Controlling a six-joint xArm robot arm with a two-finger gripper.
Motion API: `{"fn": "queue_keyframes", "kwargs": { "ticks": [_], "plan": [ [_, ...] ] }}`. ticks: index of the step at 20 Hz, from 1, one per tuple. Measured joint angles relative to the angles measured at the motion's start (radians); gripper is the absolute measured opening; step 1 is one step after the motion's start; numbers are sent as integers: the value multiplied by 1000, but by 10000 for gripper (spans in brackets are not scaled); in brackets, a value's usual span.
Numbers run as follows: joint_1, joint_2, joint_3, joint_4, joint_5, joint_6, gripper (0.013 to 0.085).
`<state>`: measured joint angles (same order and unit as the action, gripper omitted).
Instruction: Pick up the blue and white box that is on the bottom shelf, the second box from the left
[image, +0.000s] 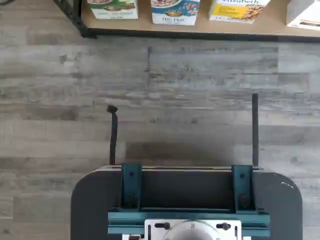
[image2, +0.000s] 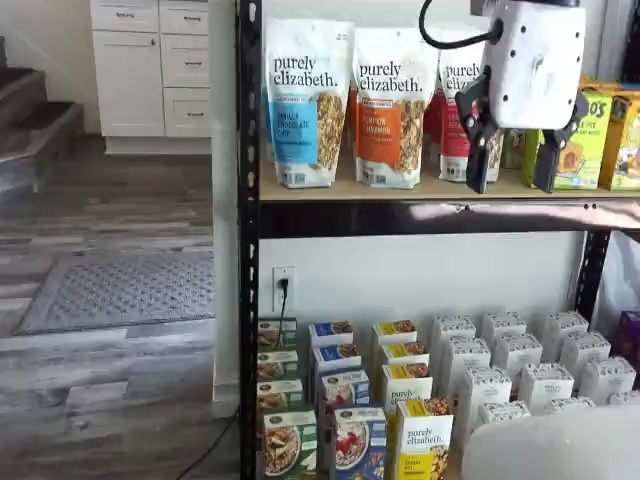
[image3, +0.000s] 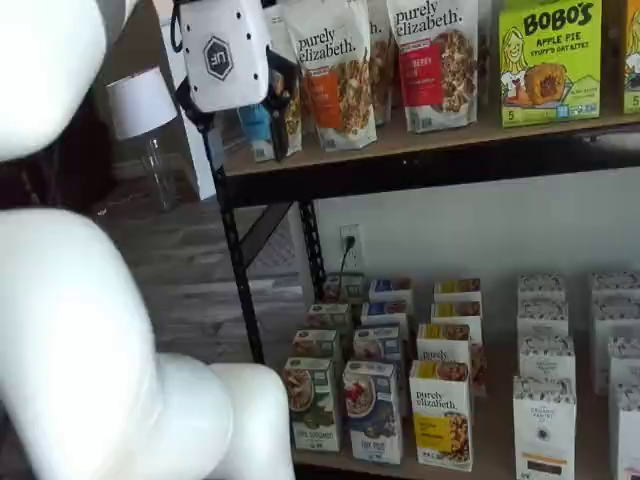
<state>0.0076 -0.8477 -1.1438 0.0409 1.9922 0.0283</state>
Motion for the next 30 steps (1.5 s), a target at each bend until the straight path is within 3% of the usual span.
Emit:
{"fn": "queue_keyframes", "kwargs": {
  "ticks": [17, 30],
  "plan": [
    [25, -18, 106, 4, -131, 24, 850],
    [38, 16, 316, 29, -397, 29, 850]
  ]
}}
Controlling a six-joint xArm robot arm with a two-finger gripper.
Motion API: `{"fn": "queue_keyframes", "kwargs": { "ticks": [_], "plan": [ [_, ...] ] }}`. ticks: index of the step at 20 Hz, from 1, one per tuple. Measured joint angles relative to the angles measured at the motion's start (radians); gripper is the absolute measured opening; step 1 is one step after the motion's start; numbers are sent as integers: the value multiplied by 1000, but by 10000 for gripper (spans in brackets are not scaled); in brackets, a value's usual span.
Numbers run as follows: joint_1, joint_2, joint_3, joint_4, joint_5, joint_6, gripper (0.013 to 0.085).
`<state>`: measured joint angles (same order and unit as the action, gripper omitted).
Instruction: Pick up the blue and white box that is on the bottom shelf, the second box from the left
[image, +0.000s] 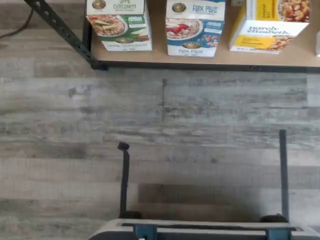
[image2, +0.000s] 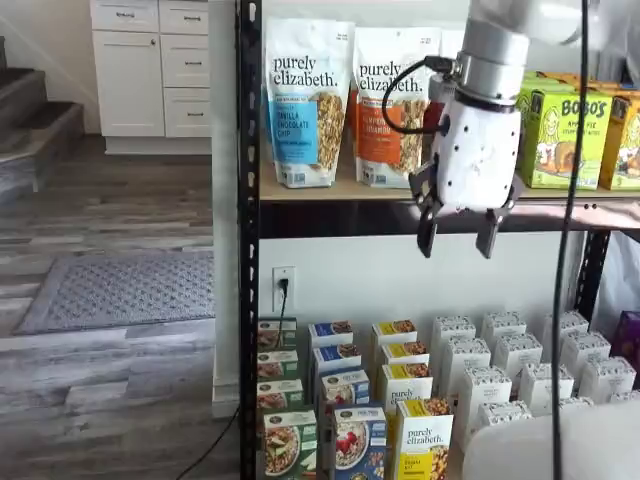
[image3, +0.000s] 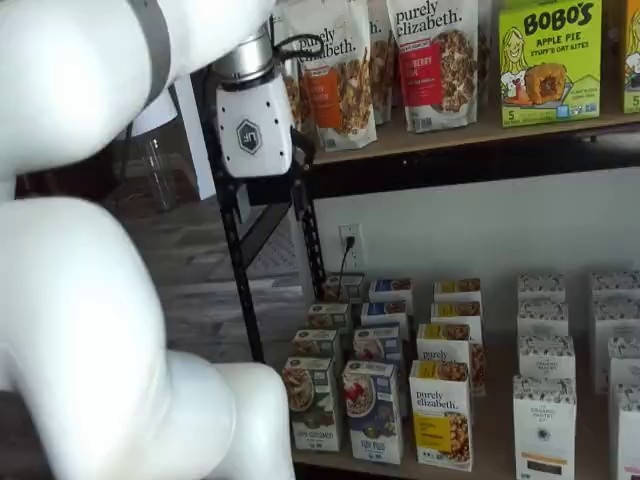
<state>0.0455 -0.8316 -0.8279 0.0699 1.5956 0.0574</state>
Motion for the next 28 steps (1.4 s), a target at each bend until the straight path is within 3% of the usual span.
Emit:
{"fn": "queue_keyframes", "kwargs": {
  "ticks": [8, 12, 23, 28],
  "plan": [
    [17, 59, 112, 2, -166, 6, 850],
    [24, 88, 181, 9, -294, 4, 850],
    [39, 226, 274, -2, -541, 6, 850],
    [65, 332, 288, -24, -653, 38, 850]
  ]
}}
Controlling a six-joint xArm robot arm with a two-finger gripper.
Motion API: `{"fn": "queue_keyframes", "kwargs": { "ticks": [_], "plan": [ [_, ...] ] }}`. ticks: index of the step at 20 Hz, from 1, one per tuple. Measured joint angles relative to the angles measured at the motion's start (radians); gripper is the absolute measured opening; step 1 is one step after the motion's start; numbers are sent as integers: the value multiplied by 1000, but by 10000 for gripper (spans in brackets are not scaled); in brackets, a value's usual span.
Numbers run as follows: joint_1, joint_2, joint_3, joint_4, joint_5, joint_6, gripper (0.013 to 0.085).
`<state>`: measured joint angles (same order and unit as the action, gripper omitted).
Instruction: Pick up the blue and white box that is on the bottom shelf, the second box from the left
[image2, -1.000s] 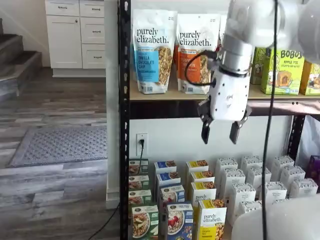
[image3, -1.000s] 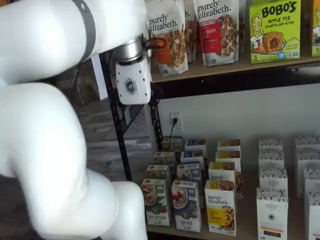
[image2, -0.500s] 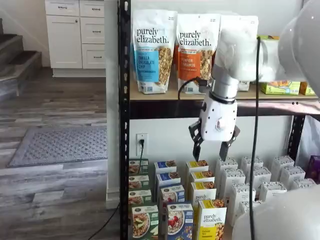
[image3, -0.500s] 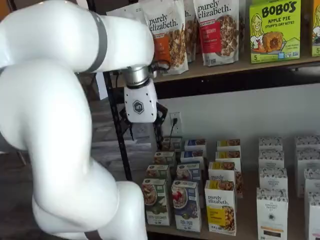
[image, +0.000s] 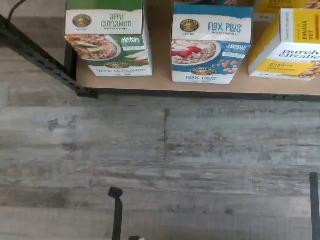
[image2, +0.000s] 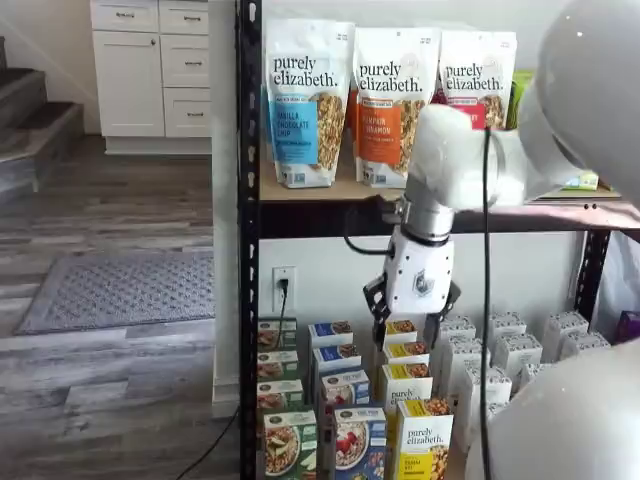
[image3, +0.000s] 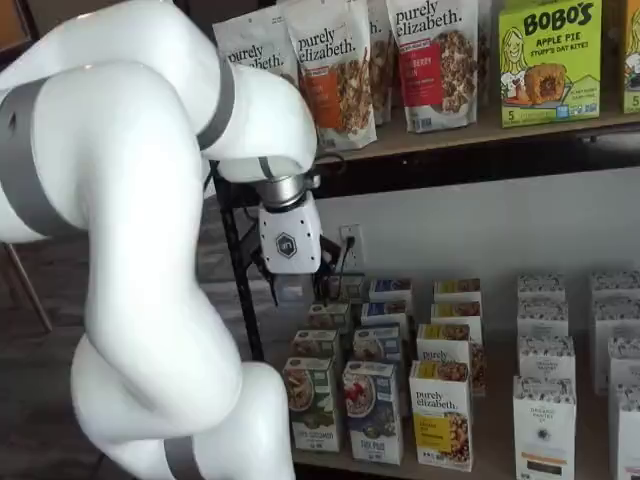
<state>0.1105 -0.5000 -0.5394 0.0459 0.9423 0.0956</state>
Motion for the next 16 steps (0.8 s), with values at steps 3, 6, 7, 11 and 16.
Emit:
{"fn": "queue_keyframes", "kwargs": {
  "ticks": [3, 6, 7, 11, 16],
  "plan": [
    [12, 53, 12, -10, -76, 15, 850],
    [15, 91, 19, 0, -130, 10, 850],
    [15, 104, 22, 5, -148, 6, 850],
    [3, 158, 15, 68, -175, -52, 850],
    [-7, 247, -9, 105, -211, -93, 850]
  ]
}}
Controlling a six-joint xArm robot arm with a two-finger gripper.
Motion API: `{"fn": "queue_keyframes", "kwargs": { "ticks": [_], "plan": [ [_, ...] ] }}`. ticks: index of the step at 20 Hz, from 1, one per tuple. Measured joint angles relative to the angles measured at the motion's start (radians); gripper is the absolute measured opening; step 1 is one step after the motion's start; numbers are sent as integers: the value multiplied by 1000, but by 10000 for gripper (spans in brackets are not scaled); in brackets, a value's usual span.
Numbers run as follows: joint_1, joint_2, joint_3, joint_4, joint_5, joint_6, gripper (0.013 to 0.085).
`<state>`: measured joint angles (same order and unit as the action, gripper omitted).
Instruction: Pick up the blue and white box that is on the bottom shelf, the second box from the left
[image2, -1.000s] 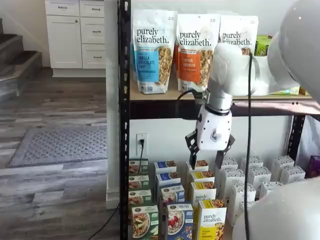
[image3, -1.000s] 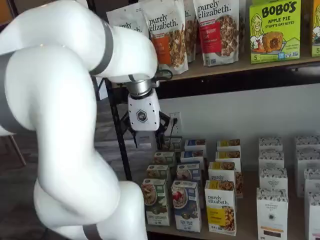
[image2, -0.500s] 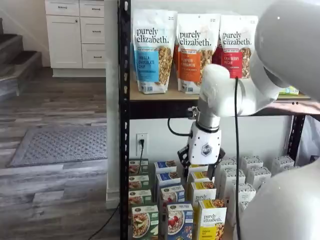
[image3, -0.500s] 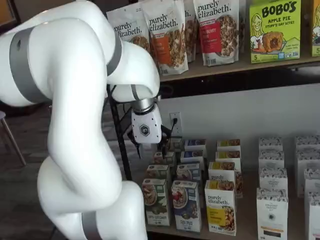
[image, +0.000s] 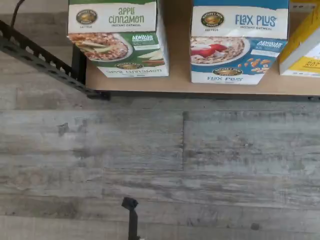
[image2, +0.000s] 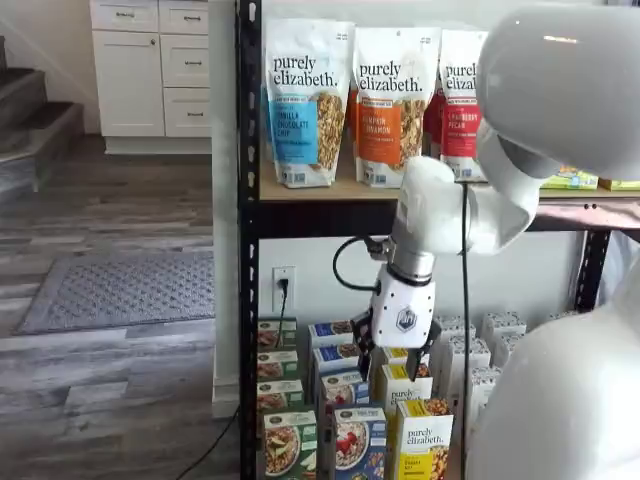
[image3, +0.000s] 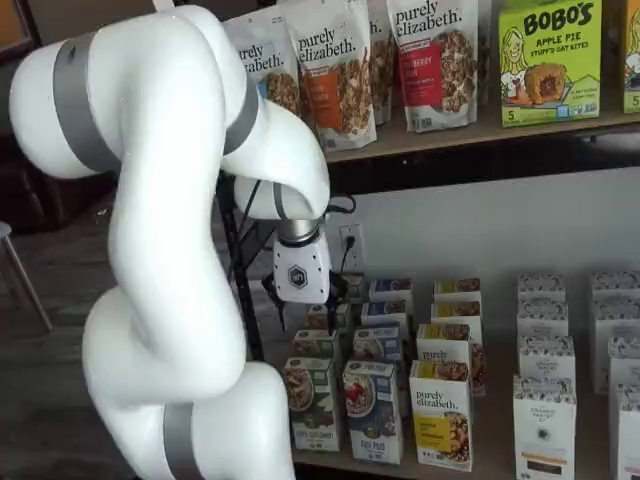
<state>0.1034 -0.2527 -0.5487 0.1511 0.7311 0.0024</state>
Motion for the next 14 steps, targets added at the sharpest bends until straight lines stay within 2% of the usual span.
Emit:
{"fn": "queue_keyframes", "kwargs": {
  "ticks": [4, 14],
  "plan": [
    [5, 63, -20, -16, -35, 13, 850],
    [27, 178, -31, -100, -174, 93, 850]
  ]
}}
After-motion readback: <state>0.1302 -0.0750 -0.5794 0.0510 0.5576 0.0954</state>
